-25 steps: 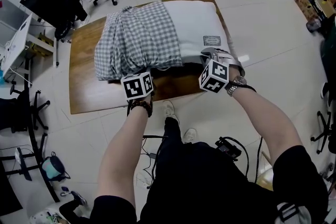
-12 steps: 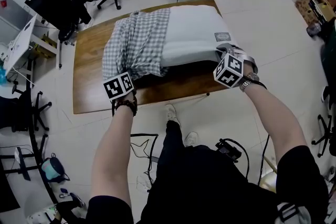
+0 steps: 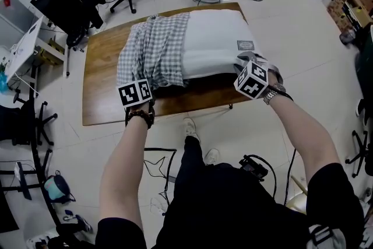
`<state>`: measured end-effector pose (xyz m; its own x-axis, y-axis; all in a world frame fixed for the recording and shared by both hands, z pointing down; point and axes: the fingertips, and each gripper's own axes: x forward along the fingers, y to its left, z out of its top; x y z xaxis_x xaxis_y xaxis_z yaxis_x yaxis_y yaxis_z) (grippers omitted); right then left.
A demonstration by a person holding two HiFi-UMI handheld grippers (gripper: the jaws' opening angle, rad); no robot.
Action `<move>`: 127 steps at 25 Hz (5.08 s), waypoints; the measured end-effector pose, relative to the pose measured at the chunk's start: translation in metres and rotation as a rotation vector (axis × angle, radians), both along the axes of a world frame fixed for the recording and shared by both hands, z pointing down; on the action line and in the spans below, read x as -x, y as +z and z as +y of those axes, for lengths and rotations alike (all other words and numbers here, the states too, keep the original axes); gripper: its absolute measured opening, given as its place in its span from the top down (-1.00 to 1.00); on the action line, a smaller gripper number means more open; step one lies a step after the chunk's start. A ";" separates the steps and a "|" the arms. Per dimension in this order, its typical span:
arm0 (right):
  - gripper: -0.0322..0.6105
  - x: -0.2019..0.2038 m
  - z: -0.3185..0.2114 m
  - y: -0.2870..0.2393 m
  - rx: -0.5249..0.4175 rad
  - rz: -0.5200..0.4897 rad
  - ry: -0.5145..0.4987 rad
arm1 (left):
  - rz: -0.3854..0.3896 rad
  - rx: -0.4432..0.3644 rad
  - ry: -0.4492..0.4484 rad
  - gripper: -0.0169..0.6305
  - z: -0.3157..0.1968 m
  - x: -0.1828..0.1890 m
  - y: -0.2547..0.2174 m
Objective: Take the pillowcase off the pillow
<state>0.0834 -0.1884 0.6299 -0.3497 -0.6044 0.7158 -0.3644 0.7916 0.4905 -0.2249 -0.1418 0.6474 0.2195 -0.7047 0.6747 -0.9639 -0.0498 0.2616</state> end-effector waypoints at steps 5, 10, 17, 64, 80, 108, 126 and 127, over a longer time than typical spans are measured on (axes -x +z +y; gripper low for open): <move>0.46 0.006 0.017 -0.023 0.022 -0.059 -0.026 | 0.004 -0.030 0.081 0.68 0.008 -0.026 -0.029; 0.46 0.008 0.039 -0.040 0.009 -0.097 -0.036 | -0.034 -0.070 0.136 0.67 0.024 -0.045 -0.052; 0.46 0.009 0.051 -0.056 -0.019 -0.121 -0.054 | -0.067 -0.147 0.173 0.67 0.031 -0.065 -0.080; 0.04 0.168 -0.267 -0.083 0.538 -0.294 0.042 | -0.127 0.182 0.647 0.03 -0.313 0.002 -0.103; 0.15 0.183 -0.285 -0.014 0.942 -0.203 0.061 | -0.047 0.485 0.787 0.18 -0.325 0.004 -0.036; 0.88 0.127 -0.264 -0.070 0.659 -0.180 0.140 | -0.004 0.390 0.509 0.91 -0.300 0.091 -0.072; 0.48 0.127 -0.243 -0.076 0.450 -0.293 0.125 | -0.060 0.170 0.480 0.56 -0.270 0.076 -0.093; 0.47 0.124 -0.239 -0.076 0.435 -0.291 0.124 | -0.063 0.158 0.476 0.51 -0.267 0.074 -0.096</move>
